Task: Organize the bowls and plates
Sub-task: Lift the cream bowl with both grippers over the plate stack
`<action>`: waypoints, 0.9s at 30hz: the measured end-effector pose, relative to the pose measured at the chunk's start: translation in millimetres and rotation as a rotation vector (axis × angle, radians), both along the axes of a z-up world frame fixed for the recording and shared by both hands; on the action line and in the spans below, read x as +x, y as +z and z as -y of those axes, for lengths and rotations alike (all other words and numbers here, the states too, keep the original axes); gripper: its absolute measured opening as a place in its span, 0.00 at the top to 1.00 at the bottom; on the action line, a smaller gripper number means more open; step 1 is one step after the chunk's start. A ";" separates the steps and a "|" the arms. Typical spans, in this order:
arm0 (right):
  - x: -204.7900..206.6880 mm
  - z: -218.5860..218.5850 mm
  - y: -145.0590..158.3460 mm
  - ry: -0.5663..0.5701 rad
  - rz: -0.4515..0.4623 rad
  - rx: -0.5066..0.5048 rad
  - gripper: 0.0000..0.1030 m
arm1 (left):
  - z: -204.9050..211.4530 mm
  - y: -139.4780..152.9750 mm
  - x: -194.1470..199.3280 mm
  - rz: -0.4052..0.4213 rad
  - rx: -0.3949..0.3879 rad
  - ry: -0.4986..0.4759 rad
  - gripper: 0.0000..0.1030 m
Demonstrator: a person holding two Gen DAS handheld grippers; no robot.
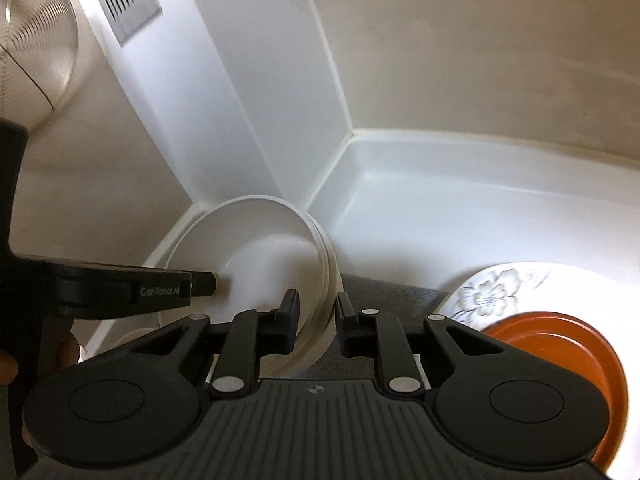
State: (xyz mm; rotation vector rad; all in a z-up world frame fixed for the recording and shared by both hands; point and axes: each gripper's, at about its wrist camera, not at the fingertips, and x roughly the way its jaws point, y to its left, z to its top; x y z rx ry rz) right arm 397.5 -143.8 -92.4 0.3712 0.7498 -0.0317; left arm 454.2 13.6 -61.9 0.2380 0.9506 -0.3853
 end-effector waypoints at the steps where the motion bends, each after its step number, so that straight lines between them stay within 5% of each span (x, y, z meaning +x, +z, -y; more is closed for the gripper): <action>1: -5.4 1.6 2.6 -0.005 0.007 -0.001 0.79 | 0.0 4.2 -4.1 0.006 -0.008 -0.009 0.91; 13: -89.1 10.2 25.3 -0.103 0.027 -0.017 0.80 | 14.7 39.7 -73.1 0.043 -0.052 -0.193 0.90; 27: -161.6 53.6 27.4 -0.271 0.008 -0.057 0.80 | 86.9 11.0 -117.4 -0.057 -0.055 -0.356 0.87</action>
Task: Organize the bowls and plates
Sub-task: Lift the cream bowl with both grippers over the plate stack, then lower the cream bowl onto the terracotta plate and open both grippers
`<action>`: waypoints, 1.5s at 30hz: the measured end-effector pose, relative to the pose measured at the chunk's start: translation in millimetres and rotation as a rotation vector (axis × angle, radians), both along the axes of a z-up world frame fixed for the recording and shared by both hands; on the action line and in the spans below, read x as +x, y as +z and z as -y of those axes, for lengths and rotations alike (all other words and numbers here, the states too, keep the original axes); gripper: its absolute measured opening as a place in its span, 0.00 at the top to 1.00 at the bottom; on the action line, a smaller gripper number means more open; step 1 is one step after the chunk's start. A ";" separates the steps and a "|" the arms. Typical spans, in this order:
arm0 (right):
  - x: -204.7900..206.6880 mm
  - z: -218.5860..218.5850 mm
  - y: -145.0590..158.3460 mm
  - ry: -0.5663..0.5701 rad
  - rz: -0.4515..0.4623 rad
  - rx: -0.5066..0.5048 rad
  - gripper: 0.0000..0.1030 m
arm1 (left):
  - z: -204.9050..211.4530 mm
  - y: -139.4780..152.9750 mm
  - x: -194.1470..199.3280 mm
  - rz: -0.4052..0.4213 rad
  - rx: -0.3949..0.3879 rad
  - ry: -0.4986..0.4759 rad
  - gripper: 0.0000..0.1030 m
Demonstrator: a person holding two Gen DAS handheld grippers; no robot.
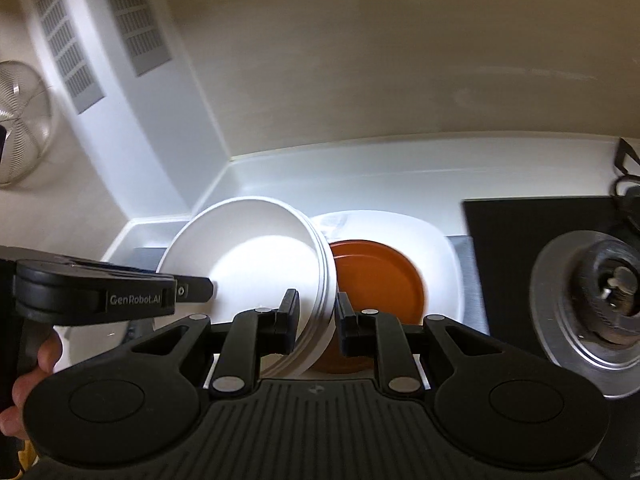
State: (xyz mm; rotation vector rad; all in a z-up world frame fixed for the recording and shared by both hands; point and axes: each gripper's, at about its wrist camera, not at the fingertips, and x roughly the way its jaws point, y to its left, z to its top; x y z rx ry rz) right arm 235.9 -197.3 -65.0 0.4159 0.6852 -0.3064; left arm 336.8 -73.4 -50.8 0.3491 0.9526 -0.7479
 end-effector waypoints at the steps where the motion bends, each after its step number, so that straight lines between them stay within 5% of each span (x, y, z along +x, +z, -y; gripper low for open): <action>1: -0.5 4.4 -2.1 -0.007 -0.006 -0.002 0.80 | 6.7 -3.3 1.6 -0.008 0.007 -0.006 0.87; 24: 40.7 74.9 -49.3 -0.039 -0.100 0.049 0.83 | 67.3 -56.8 37.7 -0.096 0.109 -0.004 0.89; 41: 61.8 81.5 -57.6 -0.044 -0.088 0.027 0.85 | 64.4 -57.0 46.7 -0.072 0.037 0.025 0.87; 43: 61.5 81.4 -58.1 -0.044 -0.084 0.030 0.84 | 62.7 -55.3 45.3 -0.053 0.037 0.020 0.70; 45: 59.9 81.3 -58.4 -0.050 -0.085 0.026 0.82 | 59.5 -52.0 43.9 -0.023 0.038 0.036 0.15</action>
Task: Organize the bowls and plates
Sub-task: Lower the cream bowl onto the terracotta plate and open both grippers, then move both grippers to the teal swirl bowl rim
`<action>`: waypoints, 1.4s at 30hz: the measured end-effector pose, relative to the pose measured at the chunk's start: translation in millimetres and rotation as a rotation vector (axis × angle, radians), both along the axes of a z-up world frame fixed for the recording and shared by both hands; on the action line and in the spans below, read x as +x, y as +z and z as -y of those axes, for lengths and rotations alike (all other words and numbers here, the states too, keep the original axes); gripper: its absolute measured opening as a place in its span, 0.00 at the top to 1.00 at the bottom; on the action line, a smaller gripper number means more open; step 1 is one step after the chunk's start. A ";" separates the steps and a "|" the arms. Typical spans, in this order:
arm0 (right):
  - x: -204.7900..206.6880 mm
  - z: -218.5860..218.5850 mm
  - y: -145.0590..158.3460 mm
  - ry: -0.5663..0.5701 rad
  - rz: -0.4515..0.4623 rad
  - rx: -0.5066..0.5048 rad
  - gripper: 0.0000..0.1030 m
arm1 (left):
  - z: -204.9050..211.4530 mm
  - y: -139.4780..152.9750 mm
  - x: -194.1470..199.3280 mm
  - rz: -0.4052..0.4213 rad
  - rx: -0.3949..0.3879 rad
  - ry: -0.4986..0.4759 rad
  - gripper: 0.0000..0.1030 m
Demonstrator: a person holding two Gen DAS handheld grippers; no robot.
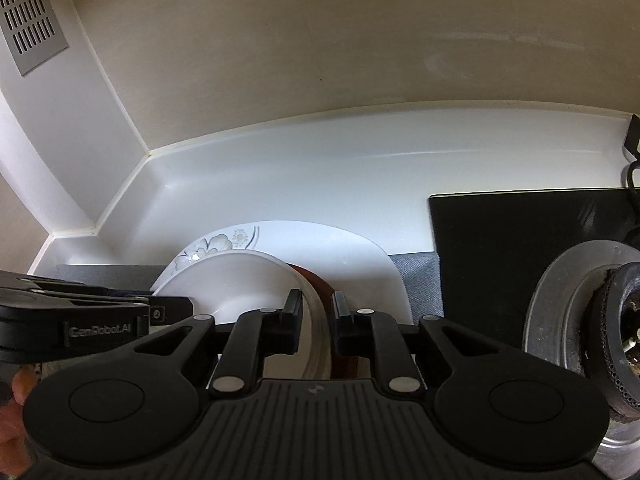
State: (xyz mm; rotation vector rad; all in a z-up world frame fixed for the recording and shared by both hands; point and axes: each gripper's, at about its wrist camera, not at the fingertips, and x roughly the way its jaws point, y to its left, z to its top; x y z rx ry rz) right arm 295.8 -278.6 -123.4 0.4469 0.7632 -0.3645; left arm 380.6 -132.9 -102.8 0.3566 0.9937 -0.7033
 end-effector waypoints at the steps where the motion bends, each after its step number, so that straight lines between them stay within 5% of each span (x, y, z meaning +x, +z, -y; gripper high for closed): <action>1: -1.2 0.4 -0.2 -0.005 0.000 0.000 0.79 | -2.7 2.9 -2.4 0.030 -0.010 0.006 0.09; 4: -7.5 2.9 1.3 -0.026 0.005 0.014 0.47 | -10.8 12.8 -12.7 0.114 -0.021 -0.009 0.00; 8: -24.4 -1.3 13.5 -0.044 0.043 -0.020 0.31 | -28.8 23.2 -23.6 0.130 -0.037 -0.024 0.00; 22: -148.1 -74.0 77.6 -0.083 0.197 -0.074 0.21 | -154.5 64.2 -106.1 0.158 -0.140 0.110 0.00; 31: -213.1 -133.7 106.9 -0.106 0.263 -0.140 0.16 | -186.0 109.4 -154.5 0.204 -0.263 0.038 0.00; 36: -235.7 -151.9 124.8 -0.082 0.310 -0.176 0.12 | -200.2 125.3 -177.8 0.232 -0.314 0.063 0.00; 42: -227.2 -153.5 139.1 -0.036 0.396 -0.190 0.11 | -222.9 133.1 -183.4 0.286 -0.257 0.137 0.00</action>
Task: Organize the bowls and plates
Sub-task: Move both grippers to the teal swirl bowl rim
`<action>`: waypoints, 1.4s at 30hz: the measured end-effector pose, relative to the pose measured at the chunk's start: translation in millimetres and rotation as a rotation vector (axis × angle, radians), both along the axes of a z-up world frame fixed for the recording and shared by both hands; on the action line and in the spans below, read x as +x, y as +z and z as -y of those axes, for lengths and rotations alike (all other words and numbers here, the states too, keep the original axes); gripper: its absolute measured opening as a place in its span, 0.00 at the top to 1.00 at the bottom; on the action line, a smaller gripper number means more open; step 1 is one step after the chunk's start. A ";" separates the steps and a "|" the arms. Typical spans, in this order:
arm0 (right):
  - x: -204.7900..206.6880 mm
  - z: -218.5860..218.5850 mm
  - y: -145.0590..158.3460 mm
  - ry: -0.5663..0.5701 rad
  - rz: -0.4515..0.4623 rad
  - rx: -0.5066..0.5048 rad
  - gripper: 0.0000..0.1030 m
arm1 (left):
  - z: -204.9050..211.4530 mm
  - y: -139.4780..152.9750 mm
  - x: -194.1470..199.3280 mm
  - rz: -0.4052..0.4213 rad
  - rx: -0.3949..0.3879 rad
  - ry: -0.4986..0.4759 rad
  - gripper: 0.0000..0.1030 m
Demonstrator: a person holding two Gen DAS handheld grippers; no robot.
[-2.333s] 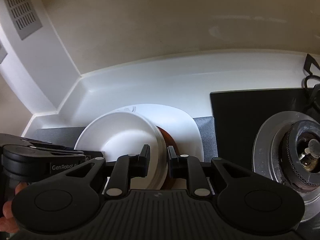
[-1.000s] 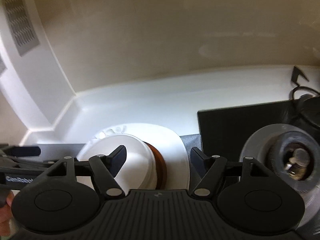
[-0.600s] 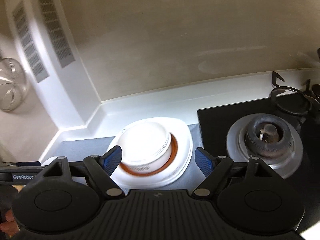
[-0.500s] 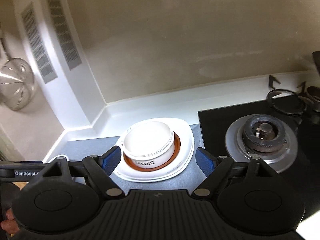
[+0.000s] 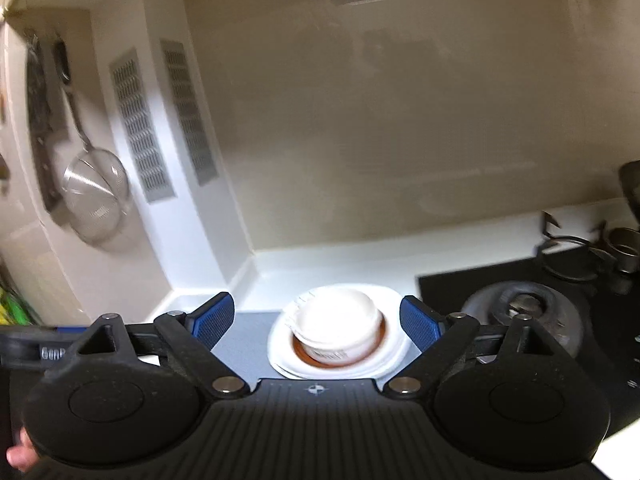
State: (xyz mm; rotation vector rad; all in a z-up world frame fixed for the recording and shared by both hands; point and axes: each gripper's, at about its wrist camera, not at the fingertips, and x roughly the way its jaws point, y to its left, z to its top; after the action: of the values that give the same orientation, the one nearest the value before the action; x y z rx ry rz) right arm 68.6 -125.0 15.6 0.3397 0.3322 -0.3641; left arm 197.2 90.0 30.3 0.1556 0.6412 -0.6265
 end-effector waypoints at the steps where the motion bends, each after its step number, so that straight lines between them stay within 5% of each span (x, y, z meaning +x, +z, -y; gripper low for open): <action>1: 3.0 0.4 0.3 0.020 0.005 -0.004 0.11 | -4.5 -0.2 0.4 -0.002 0.005 0.031 0.00; 11: 46.7 -7.0 -6.7 0.303 -0.049 -0.008 0.11 | -40.6 -6.6 -4.5 -0.057 0.011 0.287 0.00; 25: 111.9 -33.7 -36.4 0.642 -0.147 0.054 0.11 | -122.3 -30.7 -7.5 -0.146 0.120 0.716 0.00; 42: 191.9 -100.3 -82.7 0.675 -0.377 0.044 0.11 | -140.5 -101.6 102.9 -0.424 0.235 0.584 0.00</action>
State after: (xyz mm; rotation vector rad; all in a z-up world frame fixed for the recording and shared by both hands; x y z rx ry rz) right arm 260.5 -24.8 -67.0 0.1830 0.7960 0.2498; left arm 300.1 230.5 -71.3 0.0466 1.1168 -0.0106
